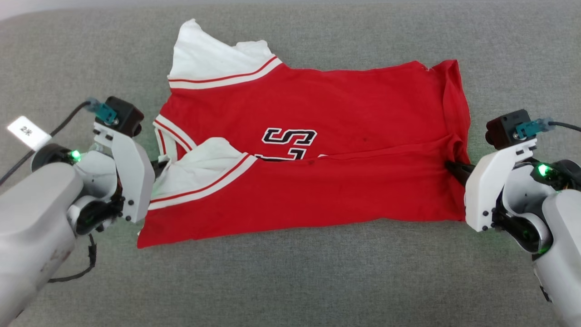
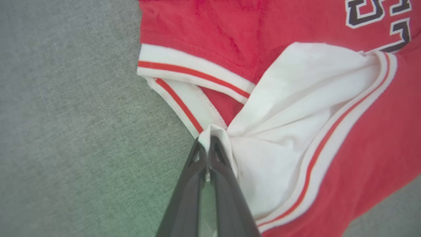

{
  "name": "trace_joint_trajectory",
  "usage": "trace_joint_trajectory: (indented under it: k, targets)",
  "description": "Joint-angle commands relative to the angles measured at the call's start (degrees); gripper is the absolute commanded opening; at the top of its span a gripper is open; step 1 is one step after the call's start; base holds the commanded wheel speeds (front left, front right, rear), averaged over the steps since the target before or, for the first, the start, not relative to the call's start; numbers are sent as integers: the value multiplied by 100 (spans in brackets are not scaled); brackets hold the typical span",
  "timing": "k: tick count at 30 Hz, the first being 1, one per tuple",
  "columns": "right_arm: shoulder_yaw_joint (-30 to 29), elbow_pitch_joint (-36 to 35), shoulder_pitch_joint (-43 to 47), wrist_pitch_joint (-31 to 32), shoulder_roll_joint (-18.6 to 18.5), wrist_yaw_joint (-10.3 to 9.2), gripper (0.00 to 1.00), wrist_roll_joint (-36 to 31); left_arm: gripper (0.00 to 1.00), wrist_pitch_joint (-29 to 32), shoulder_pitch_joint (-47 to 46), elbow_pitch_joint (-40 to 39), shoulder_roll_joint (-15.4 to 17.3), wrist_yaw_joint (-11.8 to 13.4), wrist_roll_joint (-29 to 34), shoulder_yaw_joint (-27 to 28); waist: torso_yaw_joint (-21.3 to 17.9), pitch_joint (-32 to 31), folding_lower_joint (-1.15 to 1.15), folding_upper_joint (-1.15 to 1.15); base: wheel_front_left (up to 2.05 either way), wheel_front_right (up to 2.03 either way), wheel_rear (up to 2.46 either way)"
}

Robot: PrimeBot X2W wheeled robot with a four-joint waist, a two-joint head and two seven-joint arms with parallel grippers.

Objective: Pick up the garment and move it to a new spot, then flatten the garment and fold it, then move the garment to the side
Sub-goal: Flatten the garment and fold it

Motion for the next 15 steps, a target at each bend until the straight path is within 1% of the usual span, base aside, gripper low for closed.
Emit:
trace_joint_trajectory:
  k: [1, 5, 6, 7, 8, 9, 10, 11, 12, 13, 15]
  targets:
    - [100, 137, -30, -2, 33, -11, 0, 41, 0, 84, 10, 141, -69, -36, -96, -15, -3, 2, 0, 0, 0, 0, 0]
    - [310, 514, -246, 53, 82, -11, 0, 208, 0, 559, 65, 659, -333, -30, -453, -157, -8, -6, 0, 0, 0, 0, 0]
    - [357, 587, -300, 41, 88, -11, 0, 253, 3, 664, 74, 770, -373, -30, -552, -167, -10, -11, 0, 0, 0, 0, 0]
    - [398, 645, -355, 29, 98, -11, 0, 281, 11, 740, 67, 856, -410, -27, -634, -164, -13, -19, 0, 0, 0, 0, 0]
    - [442, 692, -421, 2, 98, -11, 0, 286, 15, 803, 31, 919, -439, -21, -690, -162, -15, -30, 0, 0, 0, 0, 0]
    - [469, 732, -479, -7, 89, -11, 0, 297, 23, 835, -16, 985, -461, -22, -737, -148, -14, -46, 0, 0, 0, 0, 0]
    - [496, 774, -529, -40, 83, -11, 0, 327, 35, 880, -48, 1054, -474, -19, -815, -123, -12, -65, 0, 0, 0, 0, 0]
    - [520, 794, -577, -84, 71, -11, 0, 350, 49, 937, -83, 1077, -484, -20, -852, -121, -8, -91, 0, 0, 0, 0, 0]
    - [540, 813, -619, -119, 43, -11, 7, 373, 78, 968, -133, 1100, -479, -20, -872, -121, -1, -118, 0, 0, 0, 0, 0]
    - [580, 814, -649, -148, 13, -11, 18, 395, 100, 983, -175, 1123, -465, -20, -920, -98, 4, -148, 0, 0, 0, 0, 0]
    - [601, 789, -704, -245, -57, -11, 46, 438, 100, 1020, -294, 1116, -432, -21, -898, -100, 29, -217, 0, 0, 0, 0, 0]
